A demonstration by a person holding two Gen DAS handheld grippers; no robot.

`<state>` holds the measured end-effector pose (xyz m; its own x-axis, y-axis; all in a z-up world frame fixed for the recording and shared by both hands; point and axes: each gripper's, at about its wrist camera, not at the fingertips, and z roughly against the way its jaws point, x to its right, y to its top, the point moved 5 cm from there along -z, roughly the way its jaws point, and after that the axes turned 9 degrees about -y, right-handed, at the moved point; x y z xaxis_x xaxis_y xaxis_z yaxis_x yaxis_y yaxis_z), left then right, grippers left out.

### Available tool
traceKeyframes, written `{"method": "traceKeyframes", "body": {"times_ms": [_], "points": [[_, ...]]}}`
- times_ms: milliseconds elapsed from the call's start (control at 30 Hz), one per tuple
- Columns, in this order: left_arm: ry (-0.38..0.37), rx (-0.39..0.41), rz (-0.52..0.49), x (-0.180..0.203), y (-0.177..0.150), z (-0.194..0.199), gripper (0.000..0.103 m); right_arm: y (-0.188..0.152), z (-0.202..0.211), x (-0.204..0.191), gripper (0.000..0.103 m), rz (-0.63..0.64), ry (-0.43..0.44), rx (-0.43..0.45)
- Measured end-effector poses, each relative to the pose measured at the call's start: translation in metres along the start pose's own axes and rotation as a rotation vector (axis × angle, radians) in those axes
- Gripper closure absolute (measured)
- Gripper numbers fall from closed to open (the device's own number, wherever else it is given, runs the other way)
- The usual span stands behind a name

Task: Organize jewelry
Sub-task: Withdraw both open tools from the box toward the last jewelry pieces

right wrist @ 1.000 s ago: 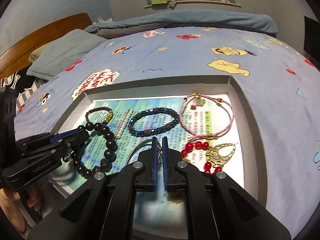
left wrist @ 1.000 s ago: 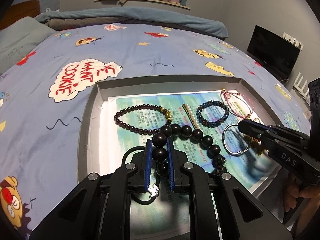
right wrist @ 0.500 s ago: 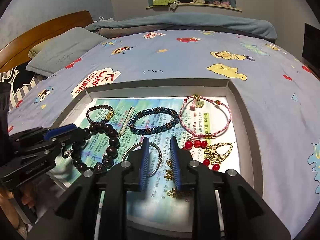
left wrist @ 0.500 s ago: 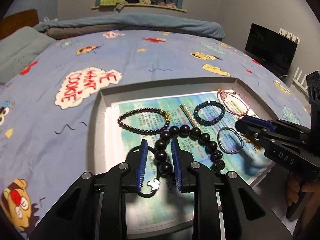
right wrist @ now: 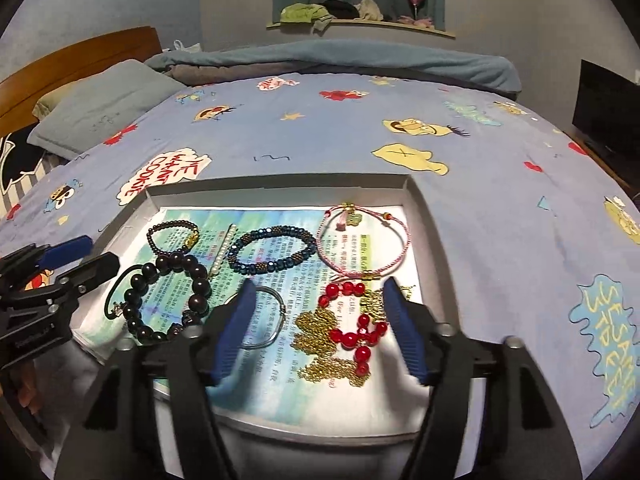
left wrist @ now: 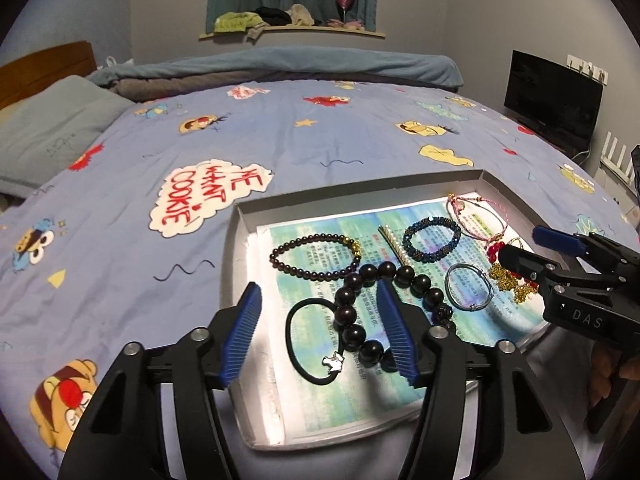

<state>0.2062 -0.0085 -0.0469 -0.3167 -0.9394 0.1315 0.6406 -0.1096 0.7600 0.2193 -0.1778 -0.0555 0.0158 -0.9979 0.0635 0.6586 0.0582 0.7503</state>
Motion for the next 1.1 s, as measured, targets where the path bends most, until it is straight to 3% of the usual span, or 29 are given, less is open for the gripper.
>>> {"method": "traceKeyframes", "body": {"times_ms": [333, 500, 767, 1100], "points": [[0.03, 0.03, 0.013, 0.0, 0.001, 0.022, 0.015, 0.004, 0.021, 0.0, 0.013, -0.008, -0.033, 0.061], [0.042, 0.052, 0.033, -0.003, 0.0, 0.038, 0.011, 0.006, 0.036, 0.002, 0.006, -0.021, -0.042, 0.096], [0.088, 0.073, 0.061, -0.006, -0.002, 0.067, 0.01, 0.001, 0.06, 0.007, 0.006, -0.029, -0.084, 0.124], [0.099, 0.071, 0.021, 0.0, -0.014, 0.12, 0.008, -0.016, 0.107, 0.022, 0.006, -0.043, -0.052, 0.109]]}}
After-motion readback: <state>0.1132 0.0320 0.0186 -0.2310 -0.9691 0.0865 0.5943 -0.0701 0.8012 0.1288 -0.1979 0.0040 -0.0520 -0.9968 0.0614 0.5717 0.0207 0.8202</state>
